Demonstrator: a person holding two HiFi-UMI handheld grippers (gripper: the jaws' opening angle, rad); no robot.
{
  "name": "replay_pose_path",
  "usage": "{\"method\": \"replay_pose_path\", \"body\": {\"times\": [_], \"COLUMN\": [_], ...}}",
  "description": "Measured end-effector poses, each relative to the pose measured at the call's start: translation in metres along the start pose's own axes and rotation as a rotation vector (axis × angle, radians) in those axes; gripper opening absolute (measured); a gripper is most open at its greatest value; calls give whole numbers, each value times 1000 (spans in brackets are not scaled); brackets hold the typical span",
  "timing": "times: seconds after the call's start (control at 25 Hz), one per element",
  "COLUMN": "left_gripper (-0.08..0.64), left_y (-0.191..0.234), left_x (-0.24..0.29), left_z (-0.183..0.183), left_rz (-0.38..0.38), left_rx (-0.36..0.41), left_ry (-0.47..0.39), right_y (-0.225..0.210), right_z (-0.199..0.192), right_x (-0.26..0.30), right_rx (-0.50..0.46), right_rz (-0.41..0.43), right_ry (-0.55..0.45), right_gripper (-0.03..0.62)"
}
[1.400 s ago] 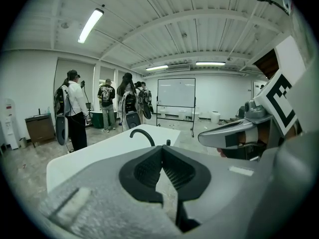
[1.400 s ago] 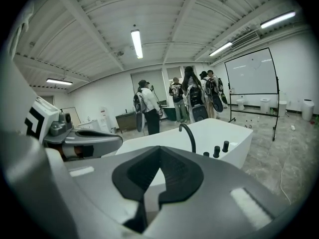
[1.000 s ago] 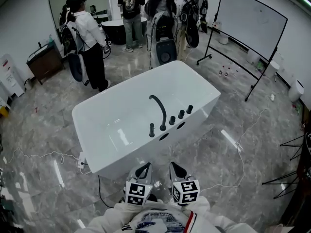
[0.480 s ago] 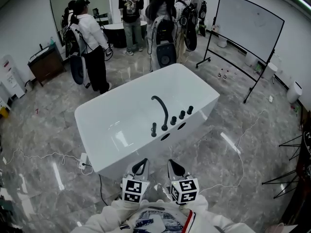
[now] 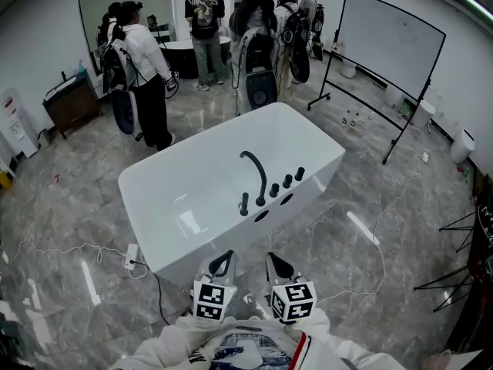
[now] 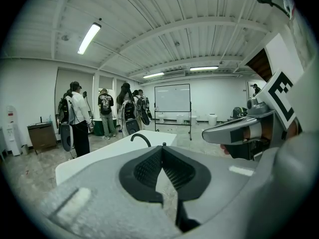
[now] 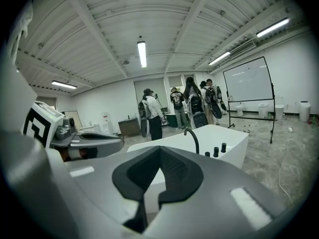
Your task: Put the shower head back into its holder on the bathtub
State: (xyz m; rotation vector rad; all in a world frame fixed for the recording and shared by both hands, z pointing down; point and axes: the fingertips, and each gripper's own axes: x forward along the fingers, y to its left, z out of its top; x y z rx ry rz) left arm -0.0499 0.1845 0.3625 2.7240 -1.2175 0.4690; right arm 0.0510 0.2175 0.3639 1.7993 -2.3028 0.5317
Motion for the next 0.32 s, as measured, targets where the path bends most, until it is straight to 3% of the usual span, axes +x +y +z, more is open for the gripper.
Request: {"method": "replay_pose_path", "body": {"times": [0.32], "left_gripper": [2], "left_y": [-7], "left_x": [0], "left_z": [-2], "left_rz": [-17], "left_rx": [-6], "left_ry": [6], "right_y": [2], "right_z": [1], "right_x": [-7], "right_rx": [5], "right_rz": [18], "right_ry": [-21], "right_gripper": [5]}}
